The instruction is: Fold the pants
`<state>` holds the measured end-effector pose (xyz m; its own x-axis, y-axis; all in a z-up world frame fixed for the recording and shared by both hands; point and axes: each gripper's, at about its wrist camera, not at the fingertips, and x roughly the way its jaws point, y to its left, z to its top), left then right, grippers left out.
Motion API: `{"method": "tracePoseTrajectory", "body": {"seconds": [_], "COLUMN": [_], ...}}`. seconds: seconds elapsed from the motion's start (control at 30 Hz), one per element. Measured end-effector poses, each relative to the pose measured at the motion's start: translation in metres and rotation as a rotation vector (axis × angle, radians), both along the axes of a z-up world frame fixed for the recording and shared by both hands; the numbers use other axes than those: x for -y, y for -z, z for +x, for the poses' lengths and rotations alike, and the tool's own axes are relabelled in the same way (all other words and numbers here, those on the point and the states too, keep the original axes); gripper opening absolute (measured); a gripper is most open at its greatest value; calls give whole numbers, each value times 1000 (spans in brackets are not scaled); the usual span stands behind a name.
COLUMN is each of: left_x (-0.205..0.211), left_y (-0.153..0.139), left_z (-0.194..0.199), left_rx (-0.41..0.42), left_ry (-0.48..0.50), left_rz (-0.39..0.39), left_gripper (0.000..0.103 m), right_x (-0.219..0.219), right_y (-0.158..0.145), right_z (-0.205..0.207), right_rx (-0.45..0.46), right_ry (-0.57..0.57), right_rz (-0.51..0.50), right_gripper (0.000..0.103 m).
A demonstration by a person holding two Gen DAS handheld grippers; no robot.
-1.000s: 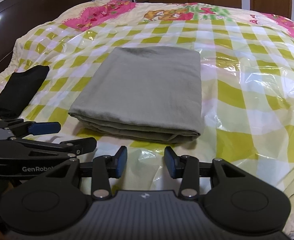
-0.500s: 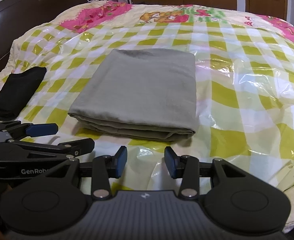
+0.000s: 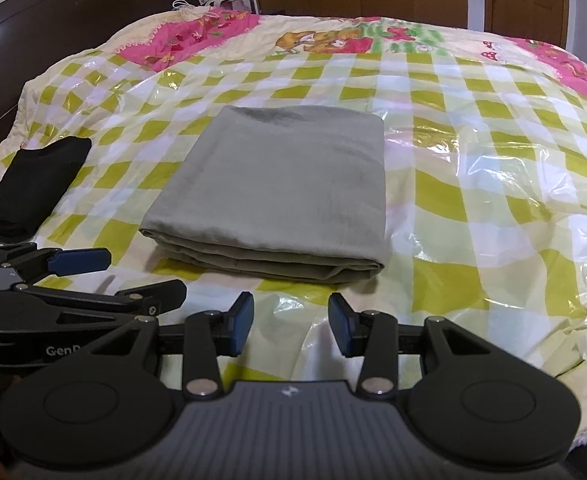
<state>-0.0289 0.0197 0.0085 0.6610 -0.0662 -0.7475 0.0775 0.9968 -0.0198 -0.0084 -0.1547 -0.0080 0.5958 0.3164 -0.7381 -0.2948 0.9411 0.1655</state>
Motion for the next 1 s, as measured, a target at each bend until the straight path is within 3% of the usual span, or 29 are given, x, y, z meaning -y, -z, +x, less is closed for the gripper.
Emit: {"method": "tracePoseTrajectory", "body": {"seconds": [1.0], "left_x": [5], "left_y": [7], "left_z": [5], "left_rx": [-66], "left_ry": [-3], "left_rz": [34], "left_gripper": [97], "right_x": [1], "right_y": [6], "right_z": [1], "right_rx": [-37], "right_ry": [12], "right_rz": [1], "right_gripper": [42]}}
